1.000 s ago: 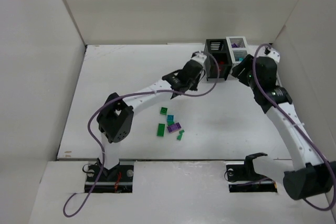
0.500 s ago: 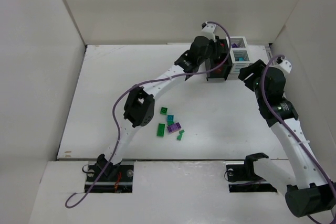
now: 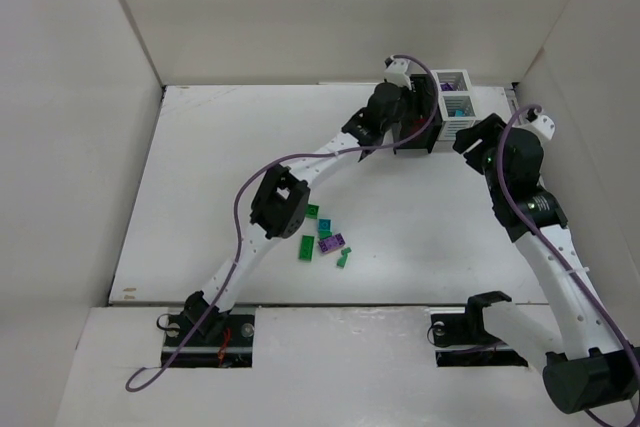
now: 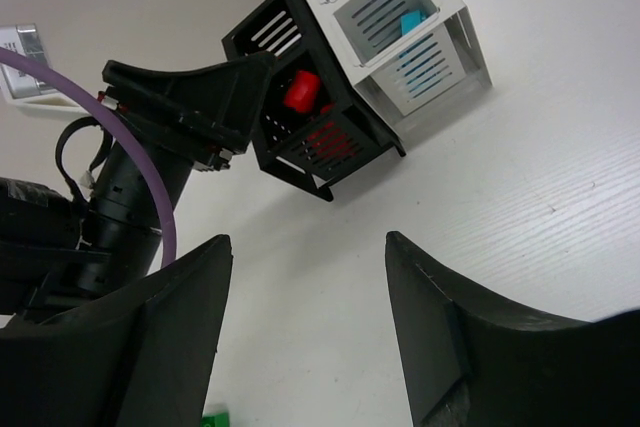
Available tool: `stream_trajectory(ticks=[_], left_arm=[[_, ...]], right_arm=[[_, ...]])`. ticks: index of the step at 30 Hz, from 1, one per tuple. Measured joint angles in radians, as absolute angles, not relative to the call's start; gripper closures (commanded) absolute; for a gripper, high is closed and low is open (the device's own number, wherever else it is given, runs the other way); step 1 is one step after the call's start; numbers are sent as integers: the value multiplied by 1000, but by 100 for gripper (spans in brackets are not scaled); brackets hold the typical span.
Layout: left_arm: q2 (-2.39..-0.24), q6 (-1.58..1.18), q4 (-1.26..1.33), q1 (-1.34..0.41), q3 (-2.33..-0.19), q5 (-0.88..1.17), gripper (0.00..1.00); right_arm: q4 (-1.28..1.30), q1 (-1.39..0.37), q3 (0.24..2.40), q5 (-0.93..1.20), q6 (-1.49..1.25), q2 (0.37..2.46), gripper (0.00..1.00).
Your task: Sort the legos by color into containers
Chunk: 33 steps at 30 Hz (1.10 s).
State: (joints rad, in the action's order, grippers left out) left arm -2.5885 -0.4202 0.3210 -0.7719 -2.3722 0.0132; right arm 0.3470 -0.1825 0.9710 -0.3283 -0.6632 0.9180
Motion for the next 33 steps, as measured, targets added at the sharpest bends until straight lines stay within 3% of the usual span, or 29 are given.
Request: stream_trajectory(ticks=[1,3,6,9,13,20,24,33], left_arm=[[-2589,-420,326,-771,-2372,12,33],[-2589,-416,325,-770,-2372,12,21],[-2588,-416,327,-768,-2365,13,13],[-2582,-417,332,-768,-2332,18,13],[-2506,-407,343,-767,-2201,21,0],[-1926,-438,309,-688,-1592,25,0],[-1572,-486,221,-577,-1365,-62,0],[-1141,-731,-173,-588,-921,-237,0]], right_arm=[[347,-183,971,-328,-663,919,32],[347,-183,971,-324,-663,921,32],[347,-183,971,-318,-663,926,32],[346,-183,971,-314,-661,927,32],[346,-183,971,-300,-651,929,31],[344,-184,972,-222,-620,965,31],[344,-215,999,-163,-595,1048,31],[390,-545,1150,-136,-510,1414,31]])
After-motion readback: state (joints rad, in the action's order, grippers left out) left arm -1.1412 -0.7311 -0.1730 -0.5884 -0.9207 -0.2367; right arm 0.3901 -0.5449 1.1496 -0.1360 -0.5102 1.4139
